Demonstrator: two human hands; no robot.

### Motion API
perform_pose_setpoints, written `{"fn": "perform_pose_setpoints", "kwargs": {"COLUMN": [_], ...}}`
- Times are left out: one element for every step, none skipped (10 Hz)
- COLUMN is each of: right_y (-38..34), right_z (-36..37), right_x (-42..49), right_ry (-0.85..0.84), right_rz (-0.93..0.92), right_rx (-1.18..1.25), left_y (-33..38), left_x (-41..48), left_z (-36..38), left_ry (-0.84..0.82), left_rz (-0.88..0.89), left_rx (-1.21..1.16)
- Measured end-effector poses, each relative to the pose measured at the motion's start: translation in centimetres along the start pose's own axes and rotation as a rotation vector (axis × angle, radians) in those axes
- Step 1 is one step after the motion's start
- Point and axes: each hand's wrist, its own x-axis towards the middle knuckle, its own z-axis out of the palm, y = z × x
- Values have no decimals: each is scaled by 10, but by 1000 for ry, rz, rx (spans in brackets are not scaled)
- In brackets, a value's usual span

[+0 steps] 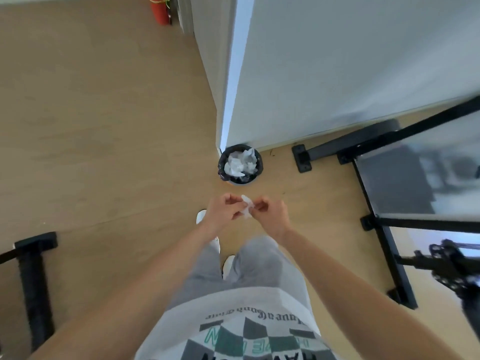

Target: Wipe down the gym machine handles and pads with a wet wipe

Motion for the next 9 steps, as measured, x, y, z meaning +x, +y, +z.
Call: {"fn": "perform_pose_setpoints", "kwargs": {"right_y": [-7,-2,8,24,43,62,62,39,15], "right_z": [-6,-9,-5,7,21,32,28,20,22], "right_x": [57,118,184,246,301,338,345,328,293], "right_ry": [24,56,64,1,-61,-216,-321,-373,-453], "right_rz": [68,181,239,234,277,391,444,358,232], "right_rx": [13,20,-31,-79,-145,-102,-93,-146,-229], "left_y": [14,22,24,14,-5,-19,-22,-18,-11], "left_x": [42,75,104,127,140,143,134,115,83], "left_z": [-12,-27,-36,-36,-29,-20,-12,-9,-9], "left_ry": [49,149,219,267,330,375,411,458,543], "left_rz": [-1,-28,-68,-81,-98,-99,-119,-134,-158], "left_rx": [96,140,169,192,139,109,42,3,-50]}}
